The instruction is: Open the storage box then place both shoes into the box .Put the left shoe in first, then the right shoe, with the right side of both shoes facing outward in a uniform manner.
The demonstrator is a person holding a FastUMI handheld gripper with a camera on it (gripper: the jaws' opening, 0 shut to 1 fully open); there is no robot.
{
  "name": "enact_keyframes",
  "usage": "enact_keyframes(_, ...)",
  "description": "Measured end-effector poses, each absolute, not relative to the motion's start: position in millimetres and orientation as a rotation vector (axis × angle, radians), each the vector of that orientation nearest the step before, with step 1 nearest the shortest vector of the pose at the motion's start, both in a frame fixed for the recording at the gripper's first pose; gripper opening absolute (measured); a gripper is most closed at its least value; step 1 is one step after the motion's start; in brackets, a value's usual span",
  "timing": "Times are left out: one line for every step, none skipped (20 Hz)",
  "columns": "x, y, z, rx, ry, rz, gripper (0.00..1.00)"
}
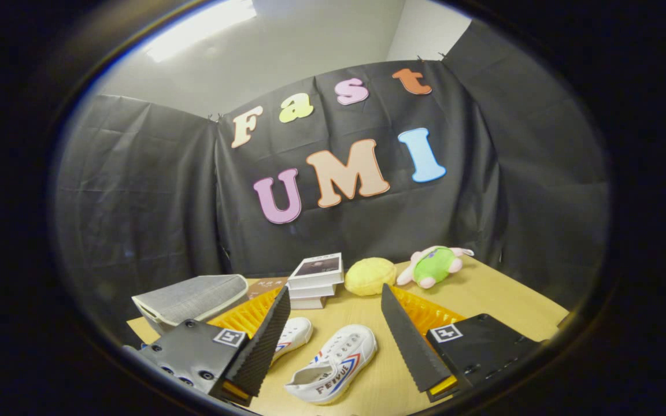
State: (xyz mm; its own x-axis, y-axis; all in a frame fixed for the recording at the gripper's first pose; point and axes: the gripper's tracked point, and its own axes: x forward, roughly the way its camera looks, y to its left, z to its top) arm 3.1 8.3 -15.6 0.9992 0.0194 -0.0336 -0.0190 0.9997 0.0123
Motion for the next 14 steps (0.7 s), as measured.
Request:
enact_keyframes(3.5,8.3,-16.4,0.017,0.037,0.021,0.99)
enact_keyframes(4.0,8.3,-17.4,0.021,0.04,0.022,0.99)
enact_keyframes(4.1,8.2,-17.9,0.025,0.042,0.022,0.99)
enact_keyframes(3.9,7.5,-18.7,0.028,0.043,0.021,0.99)
enact_keyframes(4.7,7.7,-19.1,0.031,0.043,0.022,0.99)
enact_keyframes(5.3,8.3,-20.2,0.032,0.045,0.022,0.99)
enact_keyframes(5.9,9.0,-20.9,0.032,0.047,0.024,0.99)
enact_keyframes(6.5,9.6,-21.2,0.029,0.048,0.023,0.99)
enact_keyframes(7.5,9.3,-21.0,0.023,0.049,0.02,0.99)
enact_keyframes(8.4,9.9,-20.8,0.017,0.052,0.02,0.99)
enact_keyframes(9.0,12.1,-19.7,0.016,0.055,0.023,0.99)
enact_keyframes(10.8,16.2,-18.2,0.02,0.058,0.03,0.99)
enact_keyframes(11.8,21.3,-15.3,0.026,0.06,0.04,0.99)
enact_keyframes(12.6,26.9,-13.3,0.033,0.061,0.053,0.99)
